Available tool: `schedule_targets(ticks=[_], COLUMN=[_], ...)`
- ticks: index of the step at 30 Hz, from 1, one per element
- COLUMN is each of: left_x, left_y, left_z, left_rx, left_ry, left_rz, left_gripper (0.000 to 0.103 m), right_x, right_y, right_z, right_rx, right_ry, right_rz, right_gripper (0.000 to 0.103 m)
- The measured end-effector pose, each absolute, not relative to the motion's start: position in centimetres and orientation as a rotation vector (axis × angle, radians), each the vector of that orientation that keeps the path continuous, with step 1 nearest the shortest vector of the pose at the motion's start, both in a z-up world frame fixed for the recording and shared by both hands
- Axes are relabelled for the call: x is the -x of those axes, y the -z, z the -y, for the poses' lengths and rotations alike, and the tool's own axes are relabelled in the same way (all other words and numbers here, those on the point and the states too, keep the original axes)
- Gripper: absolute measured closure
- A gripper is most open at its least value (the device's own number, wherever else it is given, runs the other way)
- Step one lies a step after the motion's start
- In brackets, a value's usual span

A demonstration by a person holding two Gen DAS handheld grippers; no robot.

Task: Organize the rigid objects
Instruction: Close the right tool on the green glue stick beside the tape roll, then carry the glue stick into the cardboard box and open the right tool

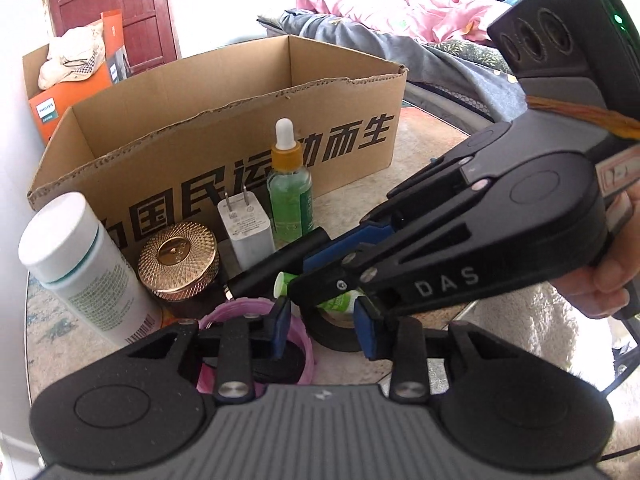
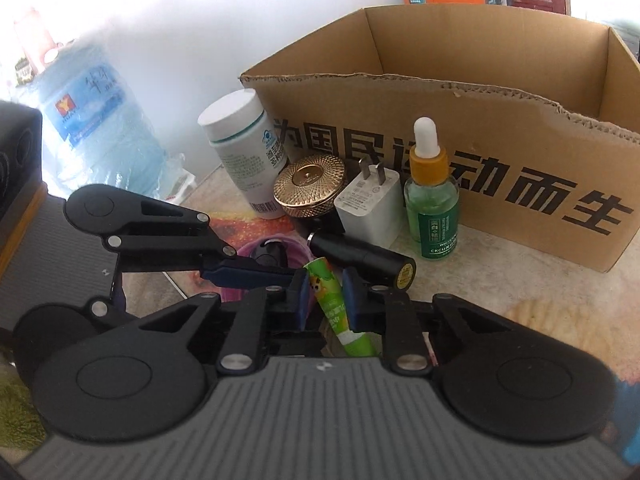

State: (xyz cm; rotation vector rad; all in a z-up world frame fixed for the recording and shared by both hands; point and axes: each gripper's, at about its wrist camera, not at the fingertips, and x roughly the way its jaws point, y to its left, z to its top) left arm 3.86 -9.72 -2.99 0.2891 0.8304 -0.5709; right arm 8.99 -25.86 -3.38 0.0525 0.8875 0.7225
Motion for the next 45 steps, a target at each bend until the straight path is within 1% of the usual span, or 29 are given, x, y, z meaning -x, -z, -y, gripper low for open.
schedule_targets(ticks=[1,7,9,12,14,16,18,21,26,29,32,37,39,45], left_x=[-3.9,-4.6,-4.7,-4.9,-5.0,-5.0,-5.0,-5.1,-5.5,-5.5,-5.7,-5.7,-5.4,-4.5], left_y=[3.0,3.0,2.9,3.0,3.1,3.2,3.5,3.6,3.7,3.5,3.5,3.5,3.1,0.8], left_z=[9.8,10.8,10.9,11.0,11.1,11.2,11.4,11.8,11.6,11.1,10.8,10.8,10.7,10.5], left_rx=[-0.292,-0.313,-0.311,-0.301,-0.286,-0.275,-0.276,-0.284,-0.260,-0.234,-0.206,-0.200,-0.195,-0.190], left_ry=[0.575,0.566,0.568,0.573,0.582,0.594,0.596,0.584,0.584,0.592,0.591,0.574,0.584,0.606], left_rz=[-0.829,-0.843,-0.850,-0.875,-0.895,-0.904,-0.909,-0.907,-0.913,-0.918,-0.924,-0.906,-0.888,-0.818], left_gripper=[0.068,0.066,0.066,0.066,0.066,0.066,0.065,0.062,0.062,0.062,0.059,0.059,0.060,0.060], right_x=[-9.1,-9.2,-9.3,-9.7,-10.0,-10.3,-10.5,-10.9,-11.3,-11.6,-11.9,-11.9,-11.4,-10.2], right_y=[3.3,3.6,3.8,4.3,4.6,4.7,4.8,4.8,4.6,4.9,5.7,6.2,5.7,2.8], right_z=[26.3,28.6,29.3,30.0,30.0,29.7,29.3,29.1,28.9,28.8,28.6,29.2,29.4,29.8], right_rx=[-0.076,-0.186,-0.233,-0.301,-0.313,-0.304,-0.285,-0.271,-0.273,-0.287,-0.305,-0.385,-0.397,-0.405], right_ry=[-0.723,-0.672,-0.661,-0.666,-0.662,-0.662,-0.660,-0.655,-0.656,-0.675,-0.671,-0.662,-0.651,-0.608], right_rz=[-0.881,-0.885,-0.906,-0.941,-0.964,-0.984,-0.996,-1.012,-1.043,-1.093,-1.127,-1.111,-1.089,-1.025], right_gripper=[0.101,0.101,0.098,0.096,0.093,0.086,0.084,0.082,0.082,0.078,0.078,0.086,0.088,0.088])
